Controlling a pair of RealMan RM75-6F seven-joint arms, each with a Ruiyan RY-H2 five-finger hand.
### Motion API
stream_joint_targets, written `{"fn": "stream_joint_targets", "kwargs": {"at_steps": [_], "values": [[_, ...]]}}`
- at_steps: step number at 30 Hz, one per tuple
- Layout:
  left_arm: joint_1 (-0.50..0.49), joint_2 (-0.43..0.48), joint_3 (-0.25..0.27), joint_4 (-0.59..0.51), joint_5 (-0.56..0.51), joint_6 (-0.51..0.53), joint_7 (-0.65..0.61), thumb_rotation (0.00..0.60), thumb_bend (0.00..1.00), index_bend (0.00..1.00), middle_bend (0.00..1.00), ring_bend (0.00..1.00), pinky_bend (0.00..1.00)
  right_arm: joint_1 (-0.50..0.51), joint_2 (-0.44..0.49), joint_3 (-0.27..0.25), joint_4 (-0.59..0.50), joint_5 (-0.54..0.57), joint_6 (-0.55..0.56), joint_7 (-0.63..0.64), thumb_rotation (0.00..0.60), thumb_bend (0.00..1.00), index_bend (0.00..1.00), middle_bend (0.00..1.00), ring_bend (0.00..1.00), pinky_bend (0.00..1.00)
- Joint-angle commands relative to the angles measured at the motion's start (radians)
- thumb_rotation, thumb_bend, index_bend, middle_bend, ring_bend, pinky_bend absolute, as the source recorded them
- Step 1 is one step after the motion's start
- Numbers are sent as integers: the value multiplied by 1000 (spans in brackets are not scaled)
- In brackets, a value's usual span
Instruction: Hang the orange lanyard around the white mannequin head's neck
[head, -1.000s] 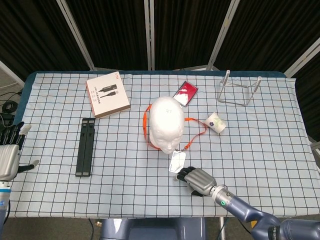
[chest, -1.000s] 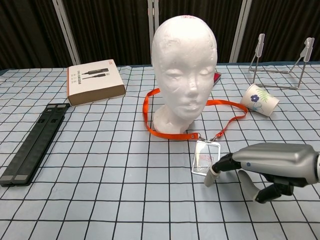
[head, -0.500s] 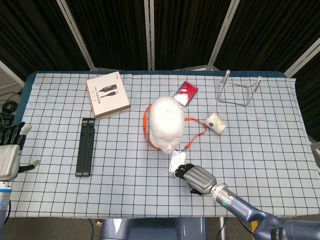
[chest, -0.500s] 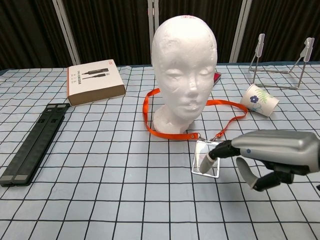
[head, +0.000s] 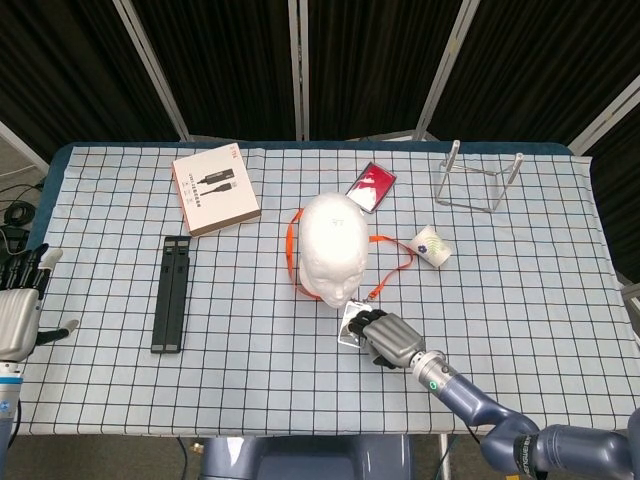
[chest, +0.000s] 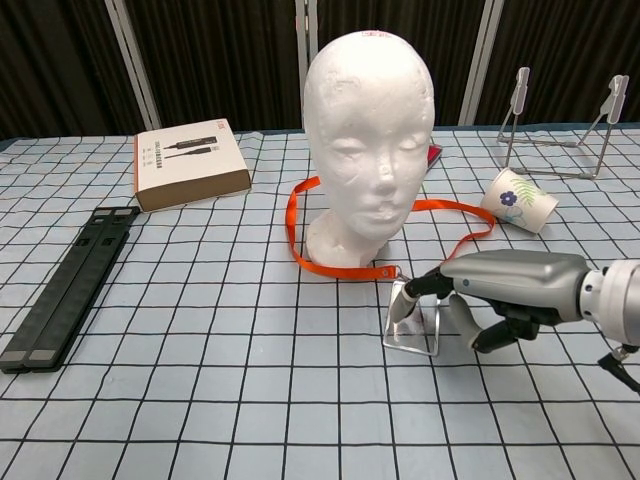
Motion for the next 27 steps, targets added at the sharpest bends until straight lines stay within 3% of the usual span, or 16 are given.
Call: {"fn": "stream_joint_targets", "kwargs": {"at_steps": [1, 27], "values": [[1, 1, -1, 0, 0, 0, -2, 600, 0, 0, 0, 0, 0, 1, 2, -6, 0, 1, -4, -5, 600, 1000, 273, 222, 140, 198], [5, -5, -4, 0, 5, -8, 9, 600, 0, 0, 0, 0, 0, -7, 69, -114, -105, -139, -19, 37, 600, 1000, 273, 222, 140, 198]]}}
